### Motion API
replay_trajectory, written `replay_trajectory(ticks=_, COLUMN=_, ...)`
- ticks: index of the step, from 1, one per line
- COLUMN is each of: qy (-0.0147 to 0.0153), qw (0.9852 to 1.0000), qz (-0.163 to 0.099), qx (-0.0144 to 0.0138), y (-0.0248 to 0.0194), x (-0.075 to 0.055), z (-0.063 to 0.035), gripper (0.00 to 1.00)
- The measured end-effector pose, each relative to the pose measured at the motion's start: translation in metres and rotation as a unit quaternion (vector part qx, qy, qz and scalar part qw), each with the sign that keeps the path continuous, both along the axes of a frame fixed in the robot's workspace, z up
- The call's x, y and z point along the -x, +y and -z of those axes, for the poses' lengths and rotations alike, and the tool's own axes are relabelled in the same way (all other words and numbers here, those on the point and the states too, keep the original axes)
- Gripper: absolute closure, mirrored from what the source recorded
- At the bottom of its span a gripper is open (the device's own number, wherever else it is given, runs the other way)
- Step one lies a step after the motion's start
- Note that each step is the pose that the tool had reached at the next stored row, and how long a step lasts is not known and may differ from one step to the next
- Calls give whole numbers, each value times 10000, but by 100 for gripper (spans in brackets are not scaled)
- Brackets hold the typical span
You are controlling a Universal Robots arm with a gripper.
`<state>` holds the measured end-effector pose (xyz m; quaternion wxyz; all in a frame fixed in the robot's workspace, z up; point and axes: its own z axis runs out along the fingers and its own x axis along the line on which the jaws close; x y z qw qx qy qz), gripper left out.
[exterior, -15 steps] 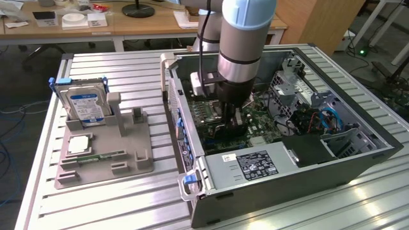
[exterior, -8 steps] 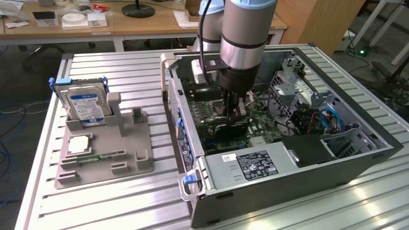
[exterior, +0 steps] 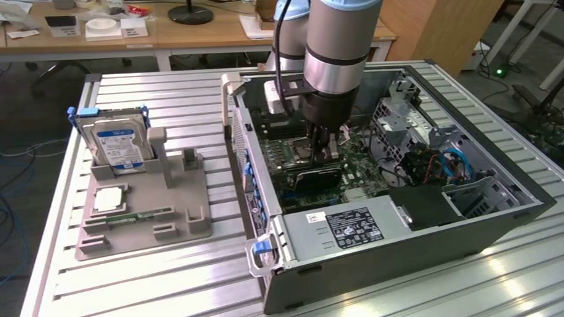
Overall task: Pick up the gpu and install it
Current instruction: 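Insert the gpu into the slot, then press down on the gpu until it lock into place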
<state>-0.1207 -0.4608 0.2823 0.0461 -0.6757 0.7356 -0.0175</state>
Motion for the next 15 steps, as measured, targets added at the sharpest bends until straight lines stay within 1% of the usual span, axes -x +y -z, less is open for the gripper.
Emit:
replay_trajectory(ticks=2, qy=0, qw=10000, qz=0, qx=0, y=0, x=0, z=0, gripper=89)
replay_trajectory(ticks=15, qy=0, qw=10000, qz=0, qx=0, y=0, x=9, z=0, gripper=89)
